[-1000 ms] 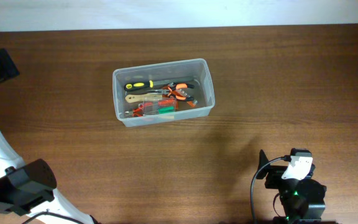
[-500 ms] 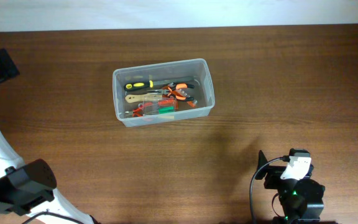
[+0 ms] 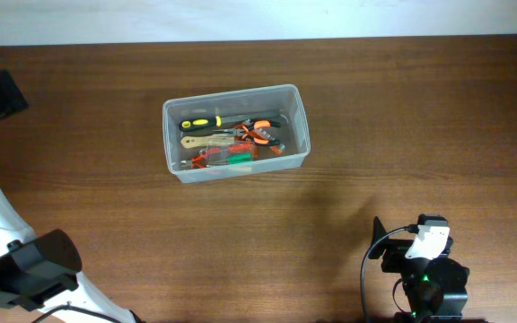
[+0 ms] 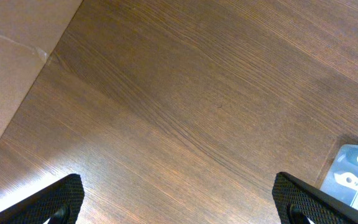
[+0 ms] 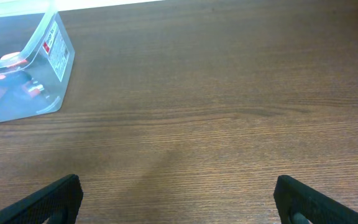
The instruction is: Pack container
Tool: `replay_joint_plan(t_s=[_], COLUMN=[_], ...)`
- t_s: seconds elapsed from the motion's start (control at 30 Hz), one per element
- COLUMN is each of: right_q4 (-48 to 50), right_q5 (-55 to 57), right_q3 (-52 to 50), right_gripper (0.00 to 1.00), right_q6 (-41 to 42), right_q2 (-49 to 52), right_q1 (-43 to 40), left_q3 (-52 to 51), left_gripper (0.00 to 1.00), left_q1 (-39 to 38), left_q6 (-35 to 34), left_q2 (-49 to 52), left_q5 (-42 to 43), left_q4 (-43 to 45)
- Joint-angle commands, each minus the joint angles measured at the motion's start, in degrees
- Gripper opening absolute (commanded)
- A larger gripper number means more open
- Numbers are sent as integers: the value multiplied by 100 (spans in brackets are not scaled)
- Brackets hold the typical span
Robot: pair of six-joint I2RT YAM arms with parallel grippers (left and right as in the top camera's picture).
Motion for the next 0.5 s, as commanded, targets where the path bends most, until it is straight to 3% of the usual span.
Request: replay_joint_plan(t_s=[0.0, 0.27, 0.47], right_q4=[15, 15, 15], right_q5=[-52, -52, -52], right_q3=[-44, -44, -44], right_gripper=[99, 99, 99], right_q6=[50, 50, 50], right_q2=[-66, -66, -66], right_q1=[-48, -48, -48], left_q3=[13, -319, -1668], left_gripper=[99, 99, 99], left_q1=[13, -297, -874], left_q6=[-76, -76, -50], left_q2=[-48, -883, -2352], left_q5=[42, 44, -573], left_q4=[0, 2, 350])
